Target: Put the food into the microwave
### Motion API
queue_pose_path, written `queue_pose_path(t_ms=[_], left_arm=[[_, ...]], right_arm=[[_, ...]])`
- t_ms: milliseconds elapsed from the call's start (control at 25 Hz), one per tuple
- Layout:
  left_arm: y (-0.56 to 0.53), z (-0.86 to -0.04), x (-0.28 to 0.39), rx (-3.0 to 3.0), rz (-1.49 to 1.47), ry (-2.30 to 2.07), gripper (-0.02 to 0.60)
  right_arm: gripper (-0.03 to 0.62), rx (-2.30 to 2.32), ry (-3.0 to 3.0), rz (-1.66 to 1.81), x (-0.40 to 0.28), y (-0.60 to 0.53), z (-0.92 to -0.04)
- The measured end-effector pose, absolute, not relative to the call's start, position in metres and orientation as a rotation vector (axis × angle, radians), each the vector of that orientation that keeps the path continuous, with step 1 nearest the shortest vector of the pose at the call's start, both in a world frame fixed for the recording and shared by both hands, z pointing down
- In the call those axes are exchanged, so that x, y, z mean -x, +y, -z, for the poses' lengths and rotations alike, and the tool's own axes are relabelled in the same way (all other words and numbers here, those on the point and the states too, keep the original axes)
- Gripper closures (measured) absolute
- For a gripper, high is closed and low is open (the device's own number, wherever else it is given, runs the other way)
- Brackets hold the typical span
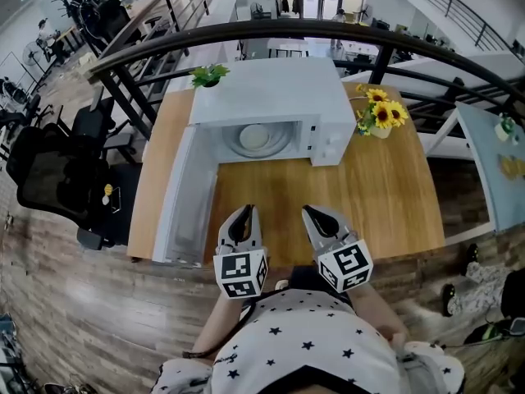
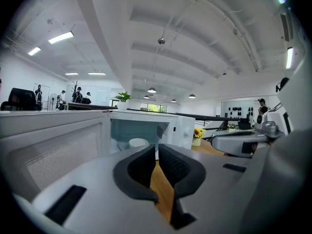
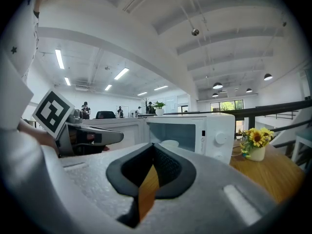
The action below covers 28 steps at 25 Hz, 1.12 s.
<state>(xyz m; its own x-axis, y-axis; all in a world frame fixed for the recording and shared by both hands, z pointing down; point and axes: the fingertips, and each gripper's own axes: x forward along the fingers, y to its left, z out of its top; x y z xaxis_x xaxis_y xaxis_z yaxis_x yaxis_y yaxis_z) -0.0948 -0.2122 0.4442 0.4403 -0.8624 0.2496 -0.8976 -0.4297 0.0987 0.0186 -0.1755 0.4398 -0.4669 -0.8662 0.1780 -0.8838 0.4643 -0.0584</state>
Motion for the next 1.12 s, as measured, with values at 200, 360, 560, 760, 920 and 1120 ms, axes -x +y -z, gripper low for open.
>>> queue_pose_path(t_ms=[200, 360, 560, 760, 920, 1120], left_arm=[[-0.2151, -0.4457, 0.0943, -2.478, -0.250, -1.521, 0.563], [-0.2163, -0.4445, 0.0919, -2.489, -0.250, -1.516, 0.565], [-0.2173, -0.4453, 0.0887, -2.497, -0.253, -1.504, 0.565], [-0.2160, -0.4449, 0.0895, -2.504, -0.262, -1.505, 0.565], [-0.2153, -0.4443, 0.0879, -2.506, -0.265, -1.503, 0.565], [-0.2159, -0.4461, 0.0887, -2.499, -0.275, -1.518, 0.565]], right_arm=[[0.589, -1.536, -2.556, -0.189, -0.0162, -0.1764, -0.4403], [0.589, -1.547, -2.547, -0.171, -0.0175, -0.1782, -0.4379], [0.588, -1.550, -2.559, -0.184, -0.0184, -0.1790, -0.4372], [0.589, -1.538, -2.559, -0.186, -0.0164, -0.1780, -0.4368], [0.589, -1.530, -2.556, -0.183, -0.0165, -0.1773, -0.4372], [0.589, -1.528, -2.557, -0.184, -0.0166, -0.1764, -0.4384]])
